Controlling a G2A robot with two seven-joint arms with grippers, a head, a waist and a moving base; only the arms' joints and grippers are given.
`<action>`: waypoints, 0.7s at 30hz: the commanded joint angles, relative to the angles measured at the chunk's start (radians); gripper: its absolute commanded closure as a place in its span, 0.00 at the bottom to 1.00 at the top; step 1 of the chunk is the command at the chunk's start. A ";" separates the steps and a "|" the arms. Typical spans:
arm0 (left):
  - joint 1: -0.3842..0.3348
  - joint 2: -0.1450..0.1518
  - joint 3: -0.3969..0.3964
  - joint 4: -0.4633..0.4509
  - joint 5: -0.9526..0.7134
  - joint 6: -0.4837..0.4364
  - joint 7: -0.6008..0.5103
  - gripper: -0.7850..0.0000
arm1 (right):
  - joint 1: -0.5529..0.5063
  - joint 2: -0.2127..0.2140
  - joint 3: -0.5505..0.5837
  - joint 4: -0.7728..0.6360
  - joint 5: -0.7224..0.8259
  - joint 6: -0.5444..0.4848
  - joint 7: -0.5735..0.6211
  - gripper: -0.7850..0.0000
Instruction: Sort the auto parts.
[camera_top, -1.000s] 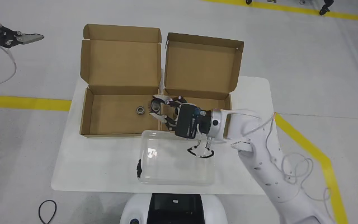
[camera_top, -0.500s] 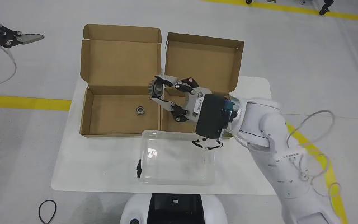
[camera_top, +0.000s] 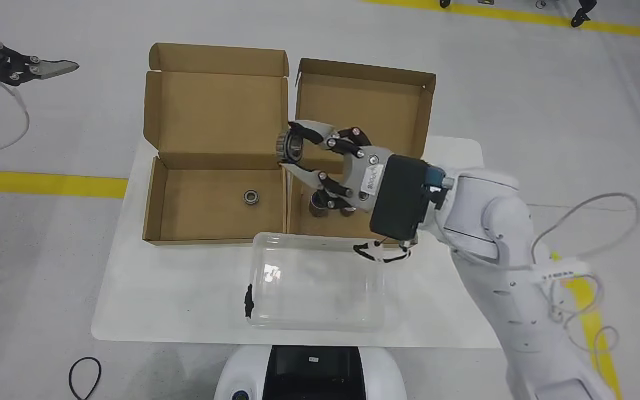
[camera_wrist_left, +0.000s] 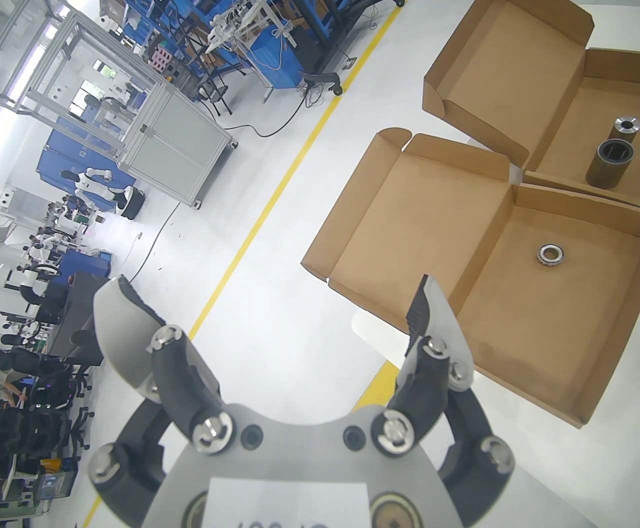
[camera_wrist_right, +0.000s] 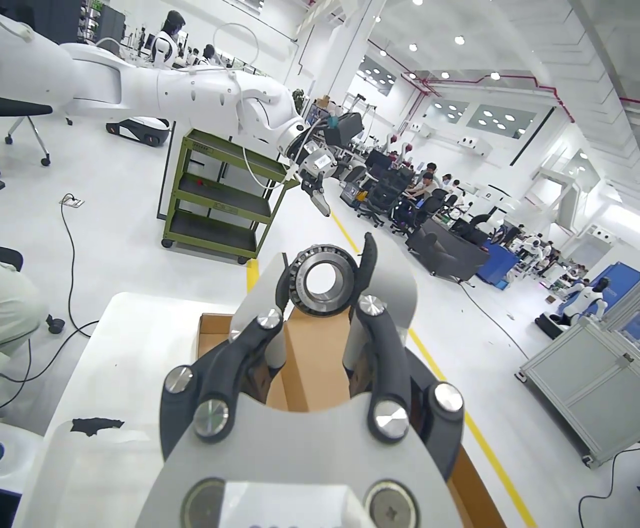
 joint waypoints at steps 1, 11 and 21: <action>0.000 0.000 0.000 0.000 0.000 0.000 0.000 0.00 | -0.003 0.000 -0.003 0.003 -0.007 0.003 -0.005 1.00; 0.000 0.000 0.000 0.000 0.000 0.000 0.000 0.00 | -0.048 0.003 -0.031 0.017 -0.084 0.022 -0.038 1.00; 0.000 0.000 0.000 0.000 0.000 0.000 0.000 0.00 | -0.087 0.000 -0.094 0.153 -0.152 0.017 -0.137 1.00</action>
